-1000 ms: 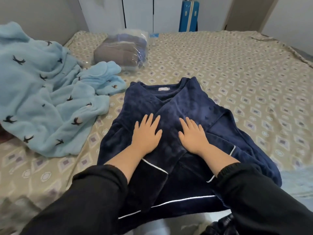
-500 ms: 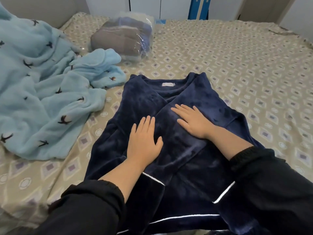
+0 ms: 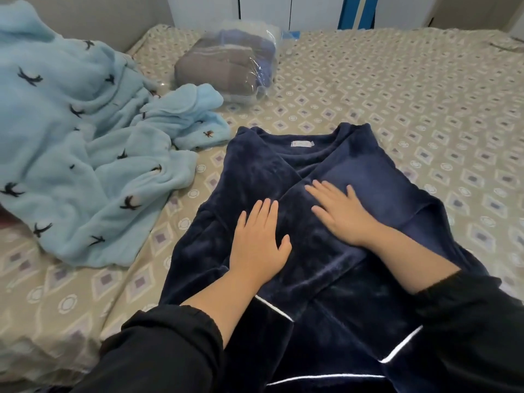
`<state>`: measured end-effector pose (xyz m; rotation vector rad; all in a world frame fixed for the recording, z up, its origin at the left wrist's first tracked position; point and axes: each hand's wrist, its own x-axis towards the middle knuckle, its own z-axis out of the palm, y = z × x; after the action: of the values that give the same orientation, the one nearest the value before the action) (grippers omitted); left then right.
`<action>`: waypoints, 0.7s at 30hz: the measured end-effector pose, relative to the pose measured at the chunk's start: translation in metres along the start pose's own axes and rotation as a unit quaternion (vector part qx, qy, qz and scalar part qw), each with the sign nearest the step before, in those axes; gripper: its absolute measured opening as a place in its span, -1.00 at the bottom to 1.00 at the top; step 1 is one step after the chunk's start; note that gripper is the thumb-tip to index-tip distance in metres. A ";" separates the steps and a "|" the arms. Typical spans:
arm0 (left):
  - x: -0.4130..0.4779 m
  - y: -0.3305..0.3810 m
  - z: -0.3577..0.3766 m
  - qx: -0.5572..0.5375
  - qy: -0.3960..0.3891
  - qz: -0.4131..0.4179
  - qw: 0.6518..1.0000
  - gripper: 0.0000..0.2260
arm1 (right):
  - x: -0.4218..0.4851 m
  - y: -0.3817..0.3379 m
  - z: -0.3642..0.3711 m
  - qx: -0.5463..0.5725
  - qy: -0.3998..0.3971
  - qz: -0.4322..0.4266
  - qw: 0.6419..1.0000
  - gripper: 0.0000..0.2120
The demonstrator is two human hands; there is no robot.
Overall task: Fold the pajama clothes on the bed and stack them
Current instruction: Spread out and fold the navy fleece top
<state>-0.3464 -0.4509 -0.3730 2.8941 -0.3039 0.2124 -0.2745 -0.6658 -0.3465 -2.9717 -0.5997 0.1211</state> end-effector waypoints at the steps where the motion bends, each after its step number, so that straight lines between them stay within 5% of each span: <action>1: 0.001 0.001 -0.001 -0.001 -0.002 0.000 1.000 -0.37 | 0.003 0.013 0.001 0.018 -0.002 0.038 0.999 -0.50; 5: 0.013 -0.003 -0.004 -0.004 -0.030 0.008 1.000 -0.40 | 0.021 0.059 -0.006 0.048 0.025 0.216 0.975 -0.50; 11: 0.094 -0.038 -0.006 0.039 -0.068 -0.059 0.995 -0.49 | 0.043 0.067 0.001 0.033 0.035 0.270 0.962 -0.46; 21: 0.199 -0.070 0.017 0.027 -0.019 -0.131 0.991 -0.49 | 0.099 0.101 0.002 0.015 0.082 0.323 0.943 -0.43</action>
<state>-0.1359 -0.4258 -0.3702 2.9550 0.0798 0.1222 -0.1453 -0.7196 -0.3662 -2.9758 0.4050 -0.0680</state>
